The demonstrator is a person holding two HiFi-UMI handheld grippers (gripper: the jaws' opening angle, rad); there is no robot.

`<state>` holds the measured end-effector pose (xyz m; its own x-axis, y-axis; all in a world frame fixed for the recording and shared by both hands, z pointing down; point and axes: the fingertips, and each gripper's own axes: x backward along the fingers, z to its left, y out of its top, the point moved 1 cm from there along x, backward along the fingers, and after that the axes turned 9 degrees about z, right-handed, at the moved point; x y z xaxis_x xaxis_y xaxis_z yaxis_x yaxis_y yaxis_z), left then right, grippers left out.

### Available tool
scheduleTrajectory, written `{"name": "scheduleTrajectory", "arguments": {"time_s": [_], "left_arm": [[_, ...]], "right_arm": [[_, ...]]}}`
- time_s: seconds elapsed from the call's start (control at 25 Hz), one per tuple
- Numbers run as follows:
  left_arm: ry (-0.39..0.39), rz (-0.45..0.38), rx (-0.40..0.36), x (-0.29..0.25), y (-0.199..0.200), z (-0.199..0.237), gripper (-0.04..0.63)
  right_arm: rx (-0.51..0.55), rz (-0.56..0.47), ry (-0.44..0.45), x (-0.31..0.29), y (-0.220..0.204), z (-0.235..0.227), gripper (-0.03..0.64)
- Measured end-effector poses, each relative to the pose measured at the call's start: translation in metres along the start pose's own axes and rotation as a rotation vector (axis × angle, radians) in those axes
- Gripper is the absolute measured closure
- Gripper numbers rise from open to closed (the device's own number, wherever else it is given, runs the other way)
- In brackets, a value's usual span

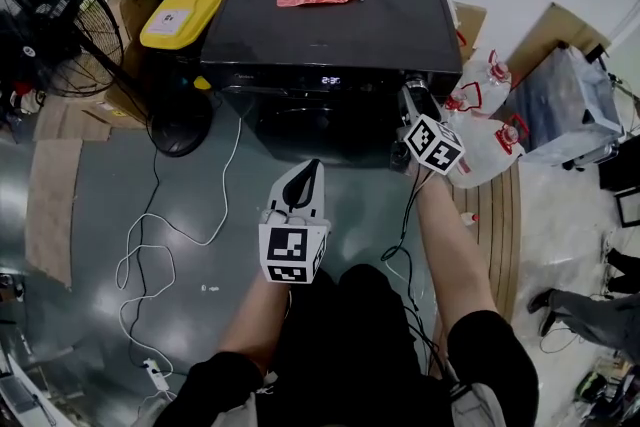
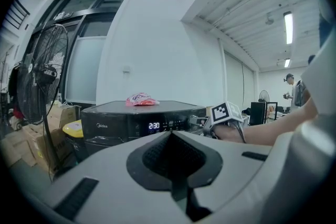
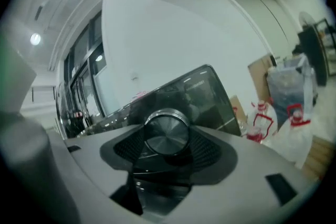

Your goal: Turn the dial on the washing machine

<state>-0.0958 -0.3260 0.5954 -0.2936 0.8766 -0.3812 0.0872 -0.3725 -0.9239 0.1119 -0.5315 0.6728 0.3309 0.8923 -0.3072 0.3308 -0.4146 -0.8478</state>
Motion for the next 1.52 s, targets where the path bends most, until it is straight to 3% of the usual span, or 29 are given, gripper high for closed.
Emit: {"name": "scheduleTrajectory", "arguments": {"time_s": [0.08,0.24,0.36,0.6,0.68,0.84,0.96,1.04,1.2,1.36,1.52], "left_arm": [[0.001,0.003,0.001,0.001,0.001,0.000,0.583],[0.006,0.006,0.003,0.002,0.004,0.000,0.583],[0.007,0.010,0.002,0.003,0.008,-0.004,0.583],[0.022,0.012,0.002,0.004,0.014,-0.003,0.583],[0.024,0.014,0.002,0.003,0.013,-0.002,0.583],[0.026,0.014,0.003,0.005,0.013,-0.004,0.583],[0.027,0.016,0.003,0.008,0.020,-0.008,0.583],[0.023,0.021,0.001,0.011,0.026,-0.011,0.583],[0.017,0.041,0.017,0.027,0.053,-0.015,0.583],[-0.004,0.028,0.023,0.054,0.111,-0.023,0.583],[-0.023,-0.022,0.010,0.078,0.171,-0.035,0.583]], "right_arm": [[-0.105,0.027,0.047,0.000,0.002,0.000,0.342],[-0.158,0.048,0.070,-0.002,0.003,0.001,0.344],[-0.267,0.048,0.100,-0.001,0.001,-0.003,0.344],[-0.283,0.053,0.101,-0.001,0.002,-0.003,0.342],[-0.396,0.061,0.133,-0.002,-0.001,-0.005,0.344],[-0.717,0.070,0.233,-0.003,-0.003,-0.008,0.344],[-0.783,0.059,0.274,-0.004,-0.004,-0.011,0.344],[-0.667,0.055,0.239,-0.002,-0.003,-0.012,0.342],[-0.188,-0.001,0.132,0.048,0.021,0.019,0.348],[0.127,-0.111,0.094,0.144,0.086,0.086,0.617],[0.373,-0.189,0.068,0.221,0.142,0.152,0.618]]}}
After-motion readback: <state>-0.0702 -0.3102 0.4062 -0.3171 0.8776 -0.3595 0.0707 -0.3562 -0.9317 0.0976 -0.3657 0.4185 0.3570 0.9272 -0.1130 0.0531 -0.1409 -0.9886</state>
